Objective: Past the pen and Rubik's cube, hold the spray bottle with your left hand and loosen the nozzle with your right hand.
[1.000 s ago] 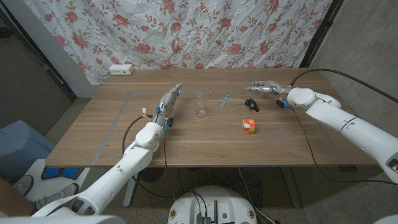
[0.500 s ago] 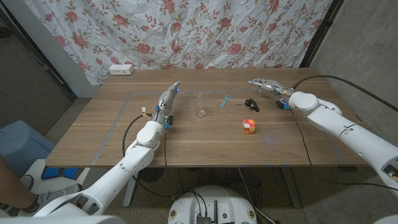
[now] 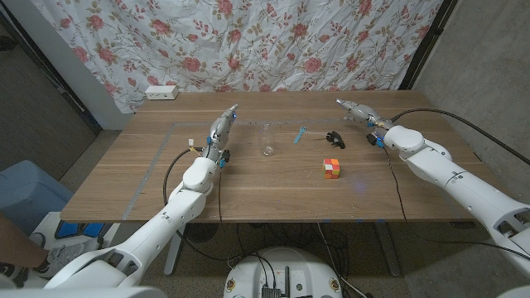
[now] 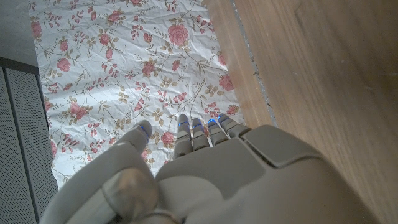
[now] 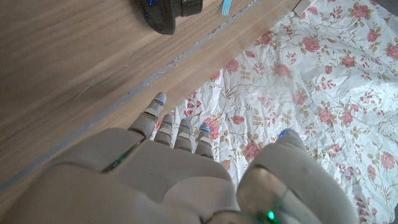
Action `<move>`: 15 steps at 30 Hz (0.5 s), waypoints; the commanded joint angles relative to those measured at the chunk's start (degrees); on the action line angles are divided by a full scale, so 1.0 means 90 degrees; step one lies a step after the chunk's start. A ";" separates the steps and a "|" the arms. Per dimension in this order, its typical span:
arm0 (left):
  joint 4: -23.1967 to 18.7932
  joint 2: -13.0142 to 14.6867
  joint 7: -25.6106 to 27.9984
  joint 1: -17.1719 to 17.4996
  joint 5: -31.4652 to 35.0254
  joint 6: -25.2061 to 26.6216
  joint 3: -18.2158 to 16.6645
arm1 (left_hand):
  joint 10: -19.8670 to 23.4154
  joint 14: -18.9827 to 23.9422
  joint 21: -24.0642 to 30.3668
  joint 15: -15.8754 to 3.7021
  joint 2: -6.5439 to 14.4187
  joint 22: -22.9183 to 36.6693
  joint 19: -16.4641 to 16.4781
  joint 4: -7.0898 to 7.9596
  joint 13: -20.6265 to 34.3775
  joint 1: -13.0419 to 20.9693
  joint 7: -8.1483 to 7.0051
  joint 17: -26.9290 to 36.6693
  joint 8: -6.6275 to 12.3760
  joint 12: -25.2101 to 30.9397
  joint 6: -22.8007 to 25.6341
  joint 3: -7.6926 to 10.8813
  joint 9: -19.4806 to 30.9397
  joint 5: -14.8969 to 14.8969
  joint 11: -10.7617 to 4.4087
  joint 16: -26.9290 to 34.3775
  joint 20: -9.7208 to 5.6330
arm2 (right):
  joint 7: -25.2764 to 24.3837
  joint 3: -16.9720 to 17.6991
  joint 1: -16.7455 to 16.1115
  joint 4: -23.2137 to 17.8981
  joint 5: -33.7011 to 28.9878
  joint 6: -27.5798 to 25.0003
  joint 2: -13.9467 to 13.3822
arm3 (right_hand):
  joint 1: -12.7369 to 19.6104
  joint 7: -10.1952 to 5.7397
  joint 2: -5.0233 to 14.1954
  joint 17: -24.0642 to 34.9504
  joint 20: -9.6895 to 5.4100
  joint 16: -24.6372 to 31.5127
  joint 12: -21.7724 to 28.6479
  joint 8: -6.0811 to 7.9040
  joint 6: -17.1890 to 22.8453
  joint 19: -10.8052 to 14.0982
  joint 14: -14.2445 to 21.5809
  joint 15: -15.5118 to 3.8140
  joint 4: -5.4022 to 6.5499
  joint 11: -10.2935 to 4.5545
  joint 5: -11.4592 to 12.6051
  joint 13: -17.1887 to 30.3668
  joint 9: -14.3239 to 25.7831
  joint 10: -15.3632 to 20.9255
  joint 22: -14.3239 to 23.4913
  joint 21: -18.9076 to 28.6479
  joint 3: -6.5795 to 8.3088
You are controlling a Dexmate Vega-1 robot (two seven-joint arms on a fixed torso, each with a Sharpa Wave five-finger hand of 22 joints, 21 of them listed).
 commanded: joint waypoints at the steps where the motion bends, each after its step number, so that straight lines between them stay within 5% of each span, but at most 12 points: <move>1: 0.0194 -0.0054 -0.0049 -0.0131 -0.0090 0.0016 -0.0013 | -0.0062 0.0000 -0.0006 -0.0034 0.0093 0.0010 0.0045 -0.0006 0.0015 -0.0086 -0.0023 -0.0003 -0.0026 -0.0017 -0.0113 0.0112 0.0000 0.0039 -0.0008 -0.0003 -0.0096 | -0.0117 0.0171 -0.0164 0.0371 0.0501 0.0487 0.0350 | -0.0105 0.0005 0.0017 -0.0008 -0.0034 0.0053 0.0028 0.0033 0.0046 0.0018 0.0031 0.0017 0.0081 0.0016 -0.0027 -0.0003 0.0015 0.0051 -0.0003 0.0005 -0.0024; 10: 0.0109 -0.0048 0.0003 -0.0062 -0.0143 0.0065 -0.0036 | -0.0455 -0.0200 -0.0061 -0.0009 0.0063 0.0014 -0.0096 0.0010 0.0011 -0.0215 -0.0082 0.0008 -0.0076 -0.0087 -0.0594 0.0267 0.0000 0.0025 0.0026 -0.0037 -0.0151 | -0.0172 0.0358 -0.0370 0.0386 0.0912 0.0719 0.0531 | -0.0320 0.0124 0.0086 -0.0039 -0.0087 0.0034 -0.0011 -0.0014 -0.0090 -0.0094 0.0015 0.0019 0.0189 0.0020 -0.0066 -0.0013 0.0012 0.0032 -0.0003 -0.0029 -0.0074; 15: 0.0049 -0.0023 0.0026 0.0023 -0.0183 0.0064 -0.0066 | -0.0514 -0.0249 -0.0068 -0.0011 0.0052 0.0013 -0.0130 0.0021 0.0010 -0.0260 -0.0110 0.0010 -0.0083 -0.0083 -0.0720 0.0294 -0.0002 0.0021 0.0021 -0.0039 -0.0155 | -0.0268 0.0441 -0.0478 0.0446 0.1022 0.0952 0.0638 | -0.0611 0.0099 0.0191 -0.0098 -0.0214 0.0057 0.0023 0.0021 -0.0030 -0.0124 0.0137 -0.0277 0.0332 -0.0094 -0.0104 -0.0032 0.0002 0.0253 -0.0007 -0.0016 -0.0138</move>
